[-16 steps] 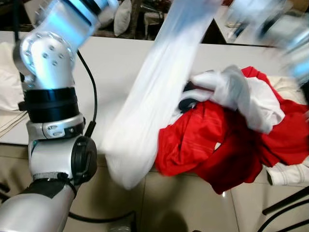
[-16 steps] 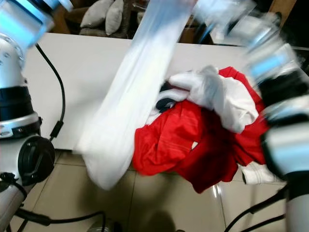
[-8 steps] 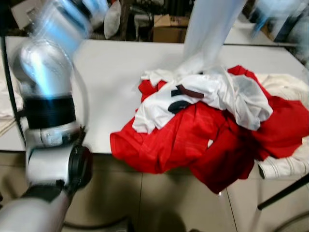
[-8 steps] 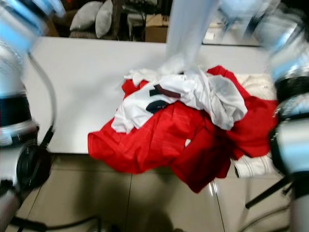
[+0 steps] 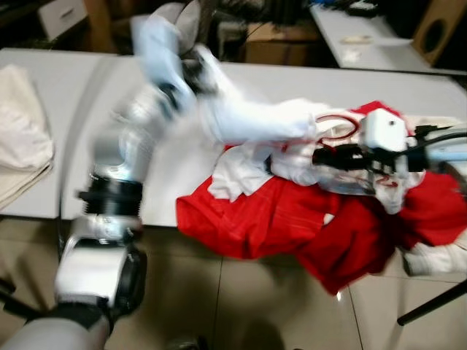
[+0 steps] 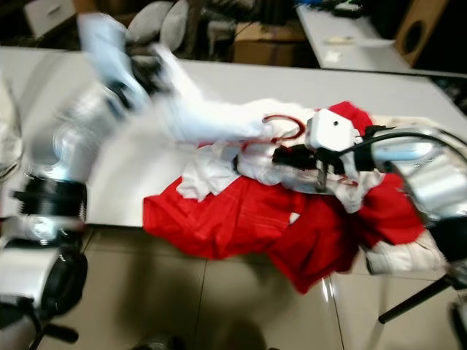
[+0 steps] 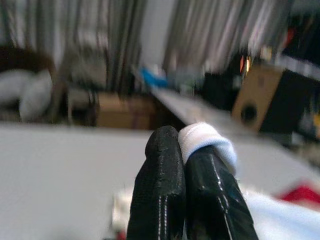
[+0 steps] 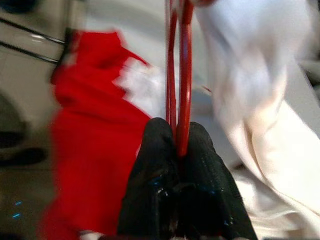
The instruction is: Hang hanger
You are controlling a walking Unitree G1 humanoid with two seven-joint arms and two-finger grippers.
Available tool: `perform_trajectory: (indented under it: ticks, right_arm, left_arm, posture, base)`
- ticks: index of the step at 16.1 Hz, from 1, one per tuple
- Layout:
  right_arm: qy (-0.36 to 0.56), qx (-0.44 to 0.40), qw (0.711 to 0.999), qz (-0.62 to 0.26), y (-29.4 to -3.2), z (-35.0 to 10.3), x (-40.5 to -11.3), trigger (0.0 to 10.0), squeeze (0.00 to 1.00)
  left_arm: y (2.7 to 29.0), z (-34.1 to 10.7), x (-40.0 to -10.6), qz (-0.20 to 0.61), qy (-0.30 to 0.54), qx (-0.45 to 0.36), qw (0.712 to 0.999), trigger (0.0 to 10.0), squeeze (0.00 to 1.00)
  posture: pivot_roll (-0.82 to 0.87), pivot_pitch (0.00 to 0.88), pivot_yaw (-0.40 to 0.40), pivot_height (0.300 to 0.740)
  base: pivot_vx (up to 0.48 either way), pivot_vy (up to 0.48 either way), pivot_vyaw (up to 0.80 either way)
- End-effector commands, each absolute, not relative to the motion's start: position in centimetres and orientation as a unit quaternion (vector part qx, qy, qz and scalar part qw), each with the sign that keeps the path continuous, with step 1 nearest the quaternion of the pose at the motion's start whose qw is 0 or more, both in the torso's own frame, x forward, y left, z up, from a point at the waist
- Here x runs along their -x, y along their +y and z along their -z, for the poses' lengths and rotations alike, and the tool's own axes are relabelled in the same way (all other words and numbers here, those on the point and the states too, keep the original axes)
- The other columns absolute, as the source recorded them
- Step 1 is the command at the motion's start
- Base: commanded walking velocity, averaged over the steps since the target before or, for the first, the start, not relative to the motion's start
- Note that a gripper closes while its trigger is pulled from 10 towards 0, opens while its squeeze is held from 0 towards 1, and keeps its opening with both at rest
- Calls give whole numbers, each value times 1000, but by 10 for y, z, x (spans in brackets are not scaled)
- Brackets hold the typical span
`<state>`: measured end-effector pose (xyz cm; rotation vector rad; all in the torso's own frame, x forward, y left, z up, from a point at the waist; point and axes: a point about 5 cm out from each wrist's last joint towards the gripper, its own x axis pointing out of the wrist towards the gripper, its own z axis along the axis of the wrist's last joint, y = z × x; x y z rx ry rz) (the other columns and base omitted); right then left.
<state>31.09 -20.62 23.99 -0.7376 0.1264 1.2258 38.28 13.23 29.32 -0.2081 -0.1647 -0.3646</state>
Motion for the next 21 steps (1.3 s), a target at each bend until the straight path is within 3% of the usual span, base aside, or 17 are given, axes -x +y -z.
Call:
perform_trajectory:
  ticks: [1, 4, 6, 8, 9, 10, 11, 12, 13, 14, 16, 17, 21]
  right_arm:
    - [65, 328, 735, -590, -203, -243, -302, 10000, 0]
    - [100, 332, 712, -610, -216, -259, -280, 10000, 0]
    - [106, 324, 719, -606, -219, -267, -272, 10000, 0]
    - [86, 304, 749, -583, -229, -286, -260, 10000, 0]
    - [81, 299, 757, -575, -232, -289, -258, 10000, 0]
    - [77, 284, 773, -562, -237, -293, -253, 10000, 0]
    - [76, 279, 777, -559, -238, -293, -252, 10000, 0]
    - [73, 264, 786, -555, -241, -293, -247, 10000, 0]
    - [65, 244, 798, -547, -243, -291, -242, 10000, 0]
    - [52, 212, 823, -524, -248, -289, -236, 10000, 0]
    - [41, 188, 865, -463, -255, -283, -241, 10000, 0]
    - [31, 158, 902, -400, -259, -274, -248, 10000, 0]
    - [6, 69, 943, -327, -251, -263, -254, 10000, 0]
  left_arm:
    - [131, -303, -386, 177, -99, 111, 973, 0, 0]
    - [149, -339, -400, 139, -158, 202, 956, 0, 0]
    - [150, -324, -409, 132, -125, 161, 970, 0, 0]
    - [134, -254, -407, 193, -11, 31, 981, 0, 0]
    - [132, -239, -405, 208, 7, 17, 978, 1137, 0]
    - [132, -207, -397, 234, 48, -26, 971, 8980, 0]
    - [132, -198, -396, 238, 61, -39, 968, 8980, 0]
    - [134, -185, -387, 267, 82, -28, 960, 10000, 0]
    - [137, -173, -376, 306, 111, -14, 945, 10000, 1000]
    - [143, -161, -359, 352, 146, 4, 925, 10000, 1000]
    - [161, -161, -347, 373, 170, -10, 912, 10000, 1000]
    - [180, -171, -337, 400, 183, -32, 897, 10000, 1000]
    - [217, -208, -322, 433, 146, -25, 889, 10000, 1000]
  posture:
    - [-71, 0, 49, 740]
    - [-76, 0, 56, 740]
    - [-75, 0, 56, 740]
    - [-79, 0, 60, 740]
    - [-79, 0, 60, 740]
    - [-78, 0, 60, 740]
    - [-78, 0, 60, 740]
    - [-79, 0, 57, 740]
    - [-72, 0, 48, 740]
    - [-61, 0, 38, 740]
    - [-57, 0, 40, 740]
    - [-50, 0, 42, 740]
    - [-46, 0, 51, 740]
  base:
    - [0, 0, 0]
    - [0, 0, 0]
    - [0, 0, 0]
    - [0, 0, 0]
    - [0, 0, 0]
    - [0, 0, 0]
    - [0, 0, 0]
    - [0, 0, 0]
    - [0, 0, 0]
    - [0, 0, 0]
    - [0, 0, 0]
    - [0, 0, 0]
    - [0, 0, 0]
